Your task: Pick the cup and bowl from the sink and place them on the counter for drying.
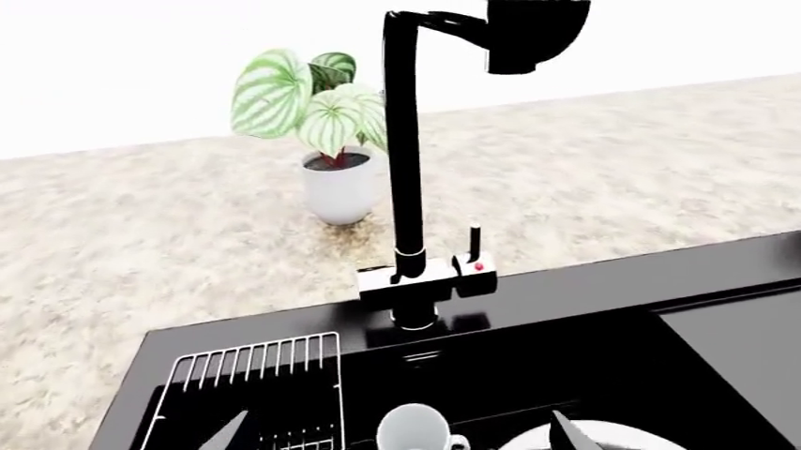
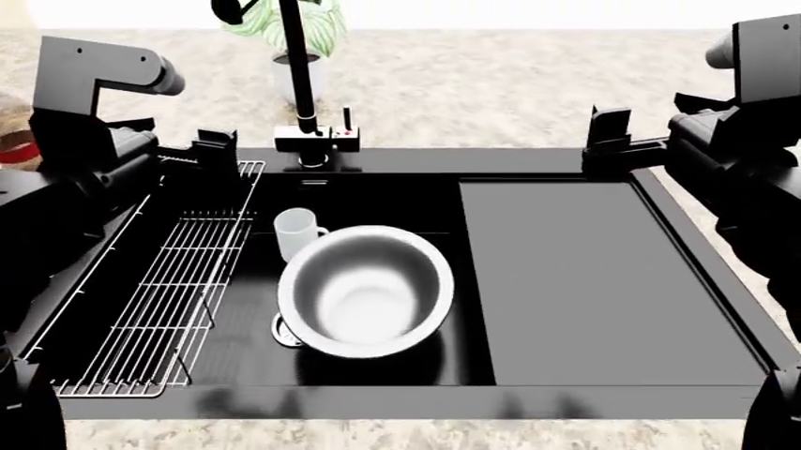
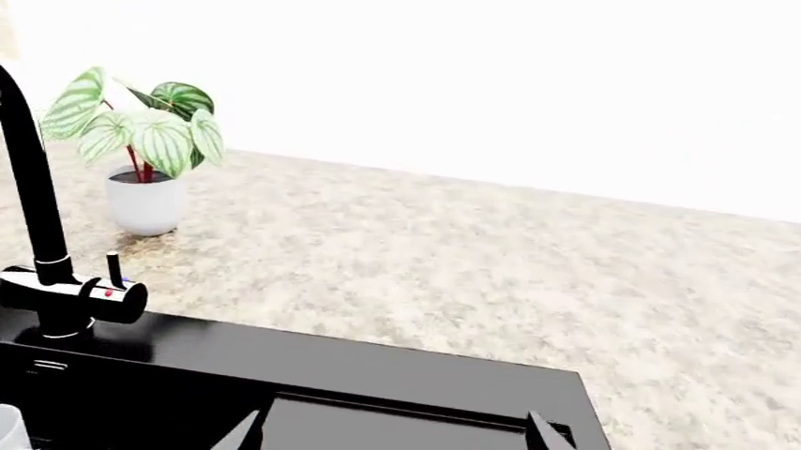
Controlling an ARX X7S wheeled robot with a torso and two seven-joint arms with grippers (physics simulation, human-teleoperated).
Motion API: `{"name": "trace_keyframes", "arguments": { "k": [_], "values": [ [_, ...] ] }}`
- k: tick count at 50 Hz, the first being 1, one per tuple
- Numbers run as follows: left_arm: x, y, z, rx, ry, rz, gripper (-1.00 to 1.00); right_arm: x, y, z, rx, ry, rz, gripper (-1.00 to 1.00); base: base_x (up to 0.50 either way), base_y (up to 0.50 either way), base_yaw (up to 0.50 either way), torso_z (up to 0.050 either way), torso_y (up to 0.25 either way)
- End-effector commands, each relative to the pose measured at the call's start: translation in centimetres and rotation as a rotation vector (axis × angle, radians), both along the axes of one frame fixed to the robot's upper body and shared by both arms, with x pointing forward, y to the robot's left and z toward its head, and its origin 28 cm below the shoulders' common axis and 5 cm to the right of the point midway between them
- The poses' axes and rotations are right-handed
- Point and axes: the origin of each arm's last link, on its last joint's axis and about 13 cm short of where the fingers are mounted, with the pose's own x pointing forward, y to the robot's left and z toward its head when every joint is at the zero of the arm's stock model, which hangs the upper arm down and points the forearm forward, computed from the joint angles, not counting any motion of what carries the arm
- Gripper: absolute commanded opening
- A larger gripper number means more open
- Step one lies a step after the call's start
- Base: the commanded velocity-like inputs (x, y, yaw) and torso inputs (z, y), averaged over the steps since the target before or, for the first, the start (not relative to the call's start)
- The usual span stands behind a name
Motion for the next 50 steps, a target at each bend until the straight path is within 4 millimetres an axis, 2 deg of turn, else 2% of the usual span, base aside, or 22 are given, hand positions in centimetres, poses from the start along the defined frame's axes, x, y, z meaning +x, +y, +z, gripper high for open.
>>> {"name": "trace_keyframes", "arguments": {
  "k": [1,13,28,32,33,35,36,40,41,42,50],
  "values": [
    [0.0,0.0,-0.5,0.003,0.014,0.0,1.0,-0.1,0.0,-0.1,-0.005,0.01,0.002,1.0,0.5,0.08,0.0,0.0,0.0],
    [-0.2,0.2,-0.7,-0.007,0.024,0.014,1.0,-0.2,-0.1,-0.3,0.018,0.021,-0.006,1.0,0.45,0.09,0.0,0.0,0.001],
    [-0.1,0.3,-1.1,-0.015,0.035,0.015,1.0,-0.5,-0.1,-0.6,-0.003,0.001,-0.013,1.0,0.23,0.12,0.0,0.0,0.001],
    [-0.1,0.4,-1.3,-0.011,0.042,0.018,1.0,-0.1,0.1,-0.8,0.044,0.058,0.028,1.0,0.0,0.0,0.0,0.0,0.0],
    [-0.1,0.3,-1.7,-0.013,0.048,0.02,1.0,0.3,0.9,-0.9,0.033,0.134,0.118,1.0,0.0,0.0,0.0,0.0,0.0],
    [-0.2,0.4,-1.7,-0.014,0.051,0.021,1.0,0.4,1.1,-0.8,0.04,0.144,0.134,1.0,0.0,0.0,0.0,0.0,0.0],
    [-0.3,0.7,-1.9,-0.02,0.052,0.028,1.0,0.8,2.1,-1.0,-0.006,0.247,0.216,1.0,0.0,0.0,0.0,0.0,0.0],
    [-0.3,0.7,-1.9,-0.02,0.052,0.028,1.0,0.8,2.1,-0.9,-0.006,0.247,0.216,1.0,0.0,0.0,0.0,0.0,0.0],
    [-0.3,0.8,-2.0,-0.019,0.054,0.029,1.0,1.1,2.6,-0.9,-0.012,0.275,0.259,1.0,0.0,0.0,0.0,0.0,0.0],
    [-0.2,0.4,-2.5,-0.023,0.061,0.026,1.0,2.4,4.9,-0.6,-0.04,0.375,0.382,1.0,0.0,0.0,0.0,0.0,0.0],
    [-0.8,0.8,-3.0,-0.033,0.062,0.035,1.0,4.9,7.5,-0.8,-0.091,0.518,0.527,1.0,0.0,0.0,0.0,0.0,0.0]
  ]
}}
